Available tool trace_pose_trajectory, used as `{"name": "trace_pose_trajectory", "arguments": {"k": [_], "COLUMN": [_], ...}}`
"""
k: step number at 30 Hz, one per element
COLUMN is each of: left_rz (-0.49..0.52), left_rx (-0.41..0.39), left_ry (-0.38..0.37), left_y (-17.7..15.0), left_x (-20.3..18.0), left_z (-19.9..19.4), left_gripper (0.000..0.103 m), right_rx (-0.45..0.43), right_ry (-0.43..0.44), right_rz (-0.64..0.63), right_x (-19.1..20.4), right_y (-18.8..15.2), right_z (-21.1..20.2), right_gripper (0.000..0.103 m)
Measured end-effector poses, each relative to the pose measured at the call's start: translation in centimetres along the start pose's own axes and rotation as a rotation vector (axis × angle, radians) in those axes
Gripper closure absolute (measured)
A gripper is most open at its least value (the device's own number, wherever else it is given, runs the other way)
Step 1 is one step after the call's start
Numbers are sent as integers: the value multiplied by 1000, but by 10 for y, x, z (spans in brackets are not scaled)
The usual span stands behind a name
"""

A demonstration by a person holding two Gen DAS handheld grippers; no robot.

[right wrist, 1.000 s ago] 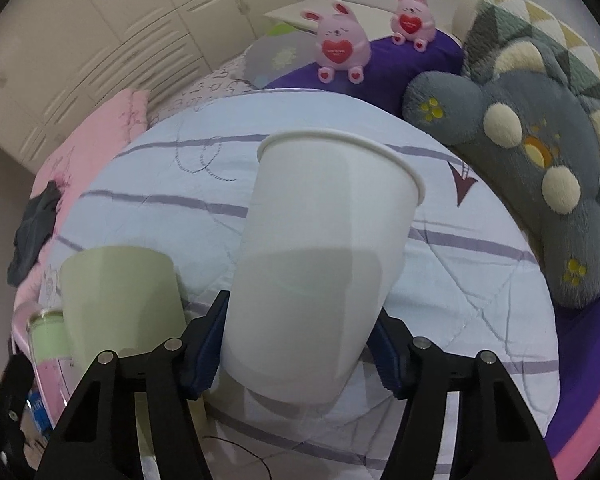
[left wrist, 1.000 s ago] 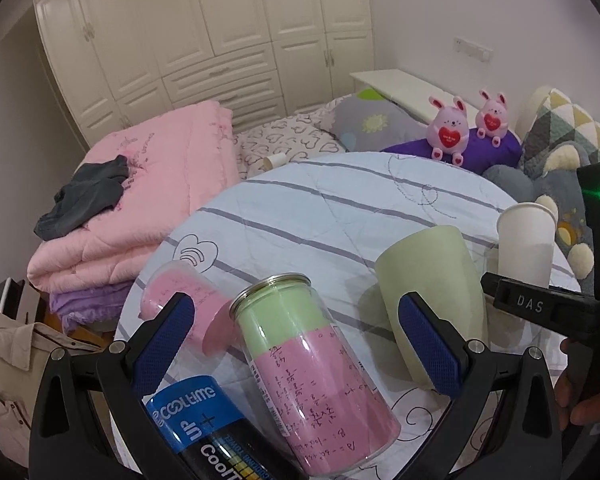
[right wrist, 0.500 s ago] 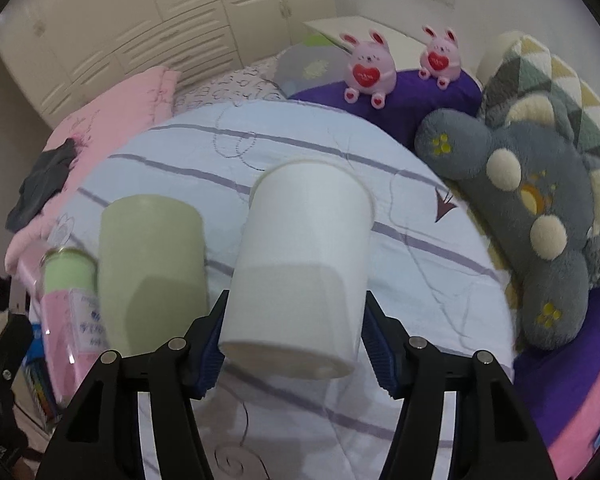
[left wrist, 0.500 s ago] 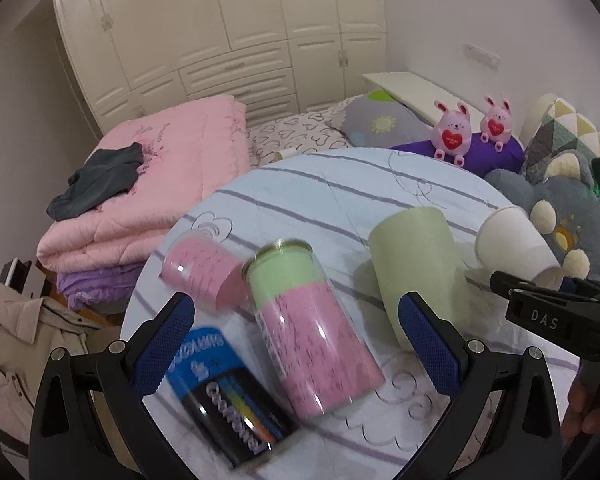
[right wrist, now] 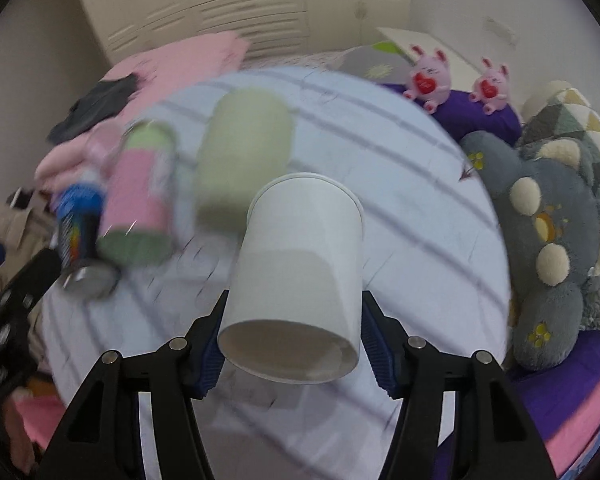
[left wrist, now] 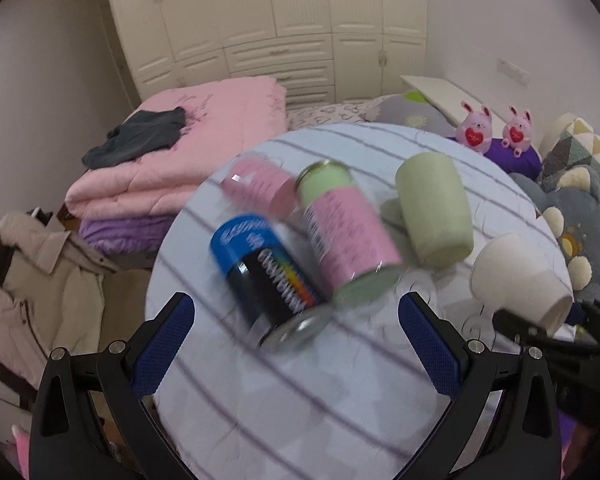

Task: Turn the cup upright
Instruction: 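Lift the white paper cup with the right gripper and rotate it upright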

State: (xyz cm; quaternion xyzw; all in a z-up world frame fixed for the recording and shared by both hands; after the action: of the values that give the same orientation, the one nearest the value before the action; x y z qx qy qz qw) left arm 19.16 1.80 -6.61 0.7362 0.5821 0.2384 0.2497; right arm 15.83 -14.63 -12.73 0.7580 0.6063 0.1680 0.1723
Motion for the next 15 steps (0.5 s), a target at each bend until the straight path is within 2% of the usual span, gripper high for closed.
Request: {"name": "trace_pose_trajectory", "arguments": {"k": [7, 11, 14, 15], "left_rz": [-26, -42, -52, -57], "left_rx": [24, 49, 69, 72], "left_ry": [36, 32, 39, 35], "left_y": [-36, -56, -68, -70], "left_x": [22, 31, 36, 36], "left_z": [-8, -8, -7, -8], "left_gripper": [0, 0, 0, 0], "right_rx": [39, 107, 133, 126], "right_ry": [43, 57, 2, -19], "right_rz": [-140, -139, -175, -183], "right_x": [43, 52, 53, 53], "right_y": [-47, -66, -75, -77], "right_z": [1, 15, 22, 21], "right_gripper": [42, 42, 22, 22]}}
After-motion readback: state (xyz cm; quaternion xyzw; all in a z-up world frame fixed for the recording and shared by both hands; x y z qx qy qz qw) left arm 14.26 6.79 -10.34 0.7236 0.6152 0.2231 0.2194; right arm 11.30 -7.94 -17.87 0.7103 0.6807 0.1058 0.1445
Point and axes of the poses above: each gripper's, at about its wrist camera, not at the fingertips, and z roughly the way its jaws point, x to its left, y to its top, the point moved 7 cm from there along z, roughly the way its jaws point, and after that the axes turned 3 degrees about -y, right-handed, at the moved point
